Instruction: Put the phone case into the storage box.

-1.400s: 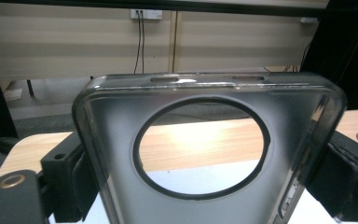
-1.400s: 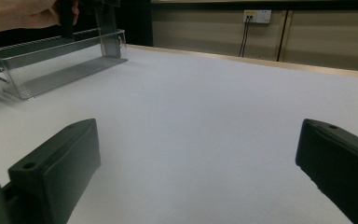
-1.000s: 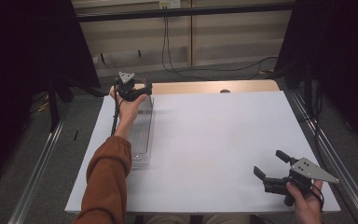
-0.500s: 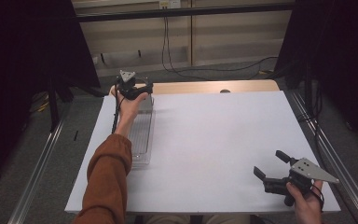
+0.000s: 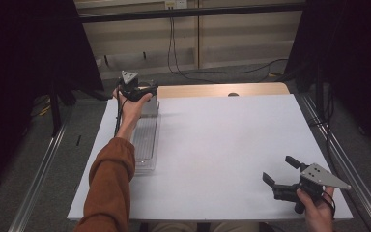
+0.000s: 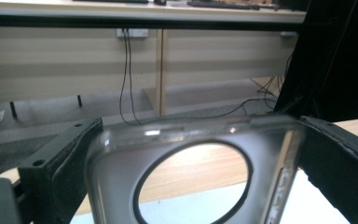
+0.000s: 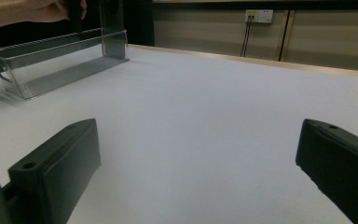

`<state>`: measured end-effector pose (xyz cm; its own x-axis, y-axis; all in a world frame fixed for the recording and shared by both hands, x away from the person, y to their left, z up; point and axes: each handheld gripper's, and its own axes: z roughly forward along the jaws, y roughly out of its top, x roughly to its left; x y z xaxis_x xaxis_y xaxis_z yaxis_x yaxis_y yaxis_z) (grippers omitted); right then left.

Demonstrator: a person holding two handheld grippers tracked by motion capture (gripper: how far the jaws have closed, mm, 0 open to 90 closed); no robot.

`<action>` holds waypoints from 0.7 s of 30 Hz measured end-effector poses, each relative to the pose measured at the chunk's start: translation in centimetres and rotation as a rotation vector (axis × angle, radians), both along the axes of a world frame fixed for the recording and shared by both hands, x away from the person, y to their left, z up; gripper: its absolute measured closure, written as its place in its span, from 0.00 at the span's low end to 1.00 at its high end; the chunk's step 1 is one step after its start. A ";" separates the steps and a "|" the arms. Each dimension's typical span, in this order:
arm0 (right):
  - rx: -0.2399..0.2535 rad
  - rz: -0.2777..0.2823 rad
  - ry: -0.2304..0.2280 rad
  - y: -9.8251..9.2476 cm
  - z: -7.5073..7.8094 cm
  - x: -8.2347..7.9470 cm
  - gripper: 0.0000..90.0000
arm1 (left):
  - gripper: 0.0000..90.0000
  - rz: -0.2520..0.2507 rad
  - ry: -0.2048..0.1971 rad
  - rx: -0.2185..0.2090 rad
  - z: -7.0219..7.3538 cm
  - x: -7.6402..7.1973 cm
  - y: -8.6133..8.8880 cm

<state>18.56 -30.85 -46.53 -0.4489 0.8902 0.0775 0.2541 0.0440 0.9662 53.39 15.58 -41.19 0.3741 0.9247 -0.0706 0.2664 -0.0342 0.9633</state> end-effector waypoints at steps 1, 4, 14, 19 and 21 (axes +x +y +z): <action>-0.001 0.000 -0.003 0.0 0.0 0.0 0.00 | 0.03 0.008 -0.002 -0.011 0.1 -0.1 0.0; -0.002 0.001 -0.004 0.0 0.0 0.0 0.00 | 0.03 -0.003 -0.026 -0.020 0.4 -0.2 0.1; -0.004 0.002 -0.006 0.1 0.0 0.1 0.00 | 0.01 -0.034 -0.038 -0.033 1.3 -0.7 0.6; 0.000 0.001 -0.003 0.0 -0.1 0.1 0.00 | 0.02 -0.041 -0.048 -0.053 2.1 -1.0 1.3; 0.004 0.002 0.000 0.0 -0.2 0.1 0.00 | 0.02 -0.035 -0.045 -0.072 2.4 -1.1 1.7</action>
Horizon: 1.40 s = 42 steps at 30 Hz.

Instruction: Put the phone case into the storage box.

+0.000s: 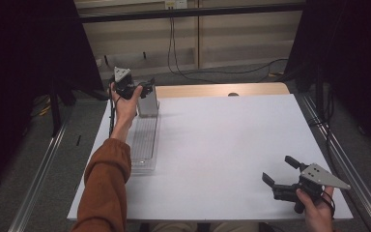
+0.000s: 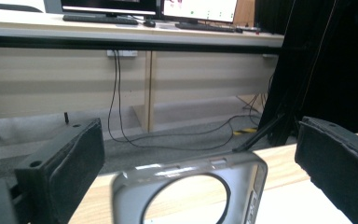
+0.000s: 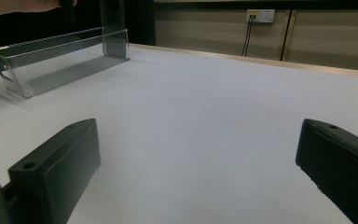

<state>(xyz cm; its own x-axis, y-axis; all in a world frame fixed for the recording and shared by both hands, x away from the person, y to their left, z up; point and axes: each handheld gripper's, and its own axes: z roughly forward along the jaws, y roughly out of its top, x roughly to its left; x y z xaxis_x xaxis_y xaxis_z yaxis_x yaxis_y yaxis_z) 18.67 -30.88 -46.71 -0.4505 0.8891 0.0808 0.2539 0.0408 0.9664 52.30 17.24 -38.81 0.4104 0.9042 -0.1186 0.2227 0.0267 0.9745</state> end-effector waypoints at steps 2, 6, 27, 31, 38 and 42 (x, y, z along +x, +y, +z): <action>-0.005 -0.003 -0.001 -0.1 -0.1 0.1 0.00 | 0.02 -0.018 0.007 -0.001 0.2 -0.1 0.3; 0.002 0.001 -0.002 -0.2 -0.1 0.3 0.00 | 0.02 -0.036 0.006 0.001 0.5 -0.6 0.8; -0.002 0.014 0.002 0.1 -0.1 0.5 0.00 | 0.02 -0.077 -0.050 0.012 1.2 -3.6 1.4; -0.002 0.014 -0.002 0.3 0.0 0.5 0.00 | 0.02 -0.077 -0.052 0.037 1.3 -4.3 1.7; 0.000 0.010 -0.001 0.4 0.0 0.5 0.00 | 0.02 -0.096 -0.078 0.020 1.1 -5.6 2.2; -0.002 0.007 0.000 0.4 0.0 0.5 0.00 | 0.02 -0.101 -0.071 0.005 0.8 -6.2 2.3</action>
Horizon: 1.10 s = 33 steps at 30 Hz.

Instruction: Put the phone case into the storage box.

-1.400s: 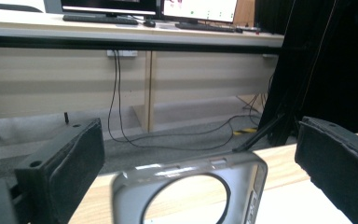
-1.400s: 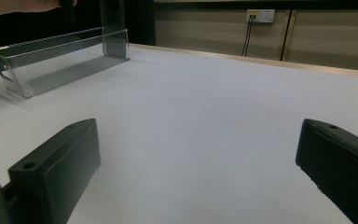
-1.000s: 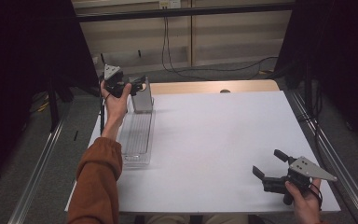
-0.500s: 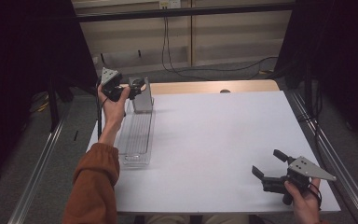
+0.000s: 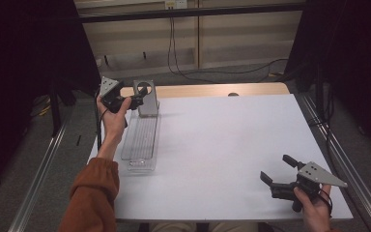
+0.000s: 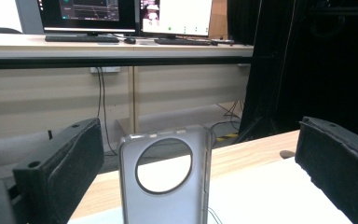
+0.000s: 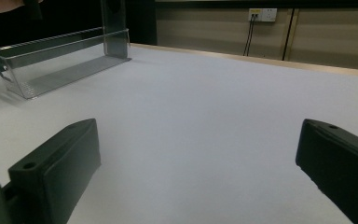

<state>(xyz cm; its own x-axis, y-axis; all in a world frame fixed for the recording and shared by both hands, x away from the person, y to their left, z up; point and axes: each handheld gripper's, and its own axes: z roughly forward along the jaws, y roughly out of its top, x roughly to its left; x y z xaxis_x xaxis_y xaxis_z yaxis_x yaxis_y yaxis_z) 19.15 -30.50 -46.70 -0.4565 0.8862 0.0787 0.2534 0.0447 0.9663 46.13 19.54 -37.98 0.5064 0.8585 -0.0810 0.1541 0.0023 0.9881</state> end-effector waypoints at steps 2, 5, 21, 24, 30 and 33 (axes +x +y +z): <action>0.000 -0.001 -0.003 0.0 0.0 0.0 0.00 | 0.02 -0.013 -0.001 0.002 0.0 -0.5 0.1; -0.003 -0.003 -0.002 0.1 0.1 0.0 0.00 | 0.02 -0.027 -0.017 -0.001 0.0 -1.3 0.1; -0.010 -0.010 -0.004 0.1 0.1 -0.1 0.00 | 0.01 -0.103 -0.057 -0.036 -0.1 -5.6 -0.1; -0.010 -0.007 -0.004 0.1 0.1 -0.1 0.00 | 0.02 -0.110 -0.063 -0.011 -0.2 -6.6 -0.1; -0.012 -0.006 -0.004 0.1 0.2 -0.1 0.00 | 0.02 -0.129 -0.059 0.024 -0.4 -8.1 0.2; -0.016 -0.006 -0.006 0.1 0.1 -0.1 0.00 | 0.02 -0.127 -0.062 0.016 -0.6 -8.7 0.2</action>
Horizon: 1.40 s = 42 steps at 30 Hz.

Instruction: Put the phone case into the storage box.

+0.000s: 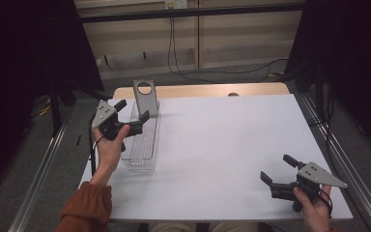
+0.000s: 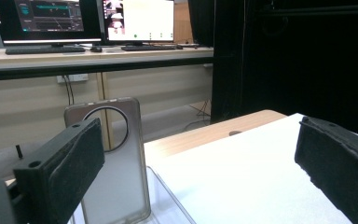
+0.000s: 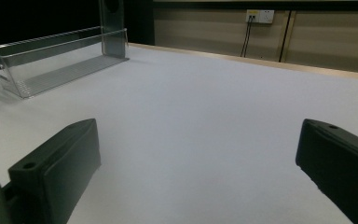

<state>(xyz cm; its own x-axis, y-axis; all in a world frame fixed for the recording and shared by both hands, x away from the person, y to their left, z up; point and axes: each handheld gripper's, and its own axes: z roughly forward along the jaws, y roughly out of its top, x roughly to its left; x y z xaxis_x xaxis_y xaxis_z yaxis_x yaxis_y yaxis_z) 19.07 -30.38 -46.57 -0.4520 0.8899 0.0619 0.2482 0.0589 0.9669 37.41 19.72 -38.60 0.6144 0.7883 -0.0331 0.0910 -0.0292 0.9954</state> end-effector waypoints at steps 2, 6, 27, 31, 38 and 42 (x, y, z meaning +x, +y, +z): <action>0.000 -0.002 0.001 0.0 0.0 0.0 0.00 | 0.02 0.007 0.000 0.005 -0.1 -0.3 0.0; 0.001 -0.001 0.001 0.0 0.0 0.0 0.00 | 0.02 -0.006 0.001 0.011 -0.5 -1.1 0.2; -0.002 -0.004 -0.002 0.1 0.0 0.0 0.00 | 0.03 -0.001 0.009 0.023 -2.9 -6.0 0.9; -0.001 0.001 -0.002 0.1 0.1 -0.1 0.00 | 0.03 0.010 0.019 0.028 -3.4 -6.9 1.3; -0.002 -0.004 -0.003 0.1 0.0 0.0 0.00 | 0.03 0.020 0.038 0.020 -4.3 -8.4 2.4; -0.002 -0.006 -0.002 0.1 0.0 0.0 0.00 | 0.03 0.014 0.062 0.034 -4.9 -9.0 2.9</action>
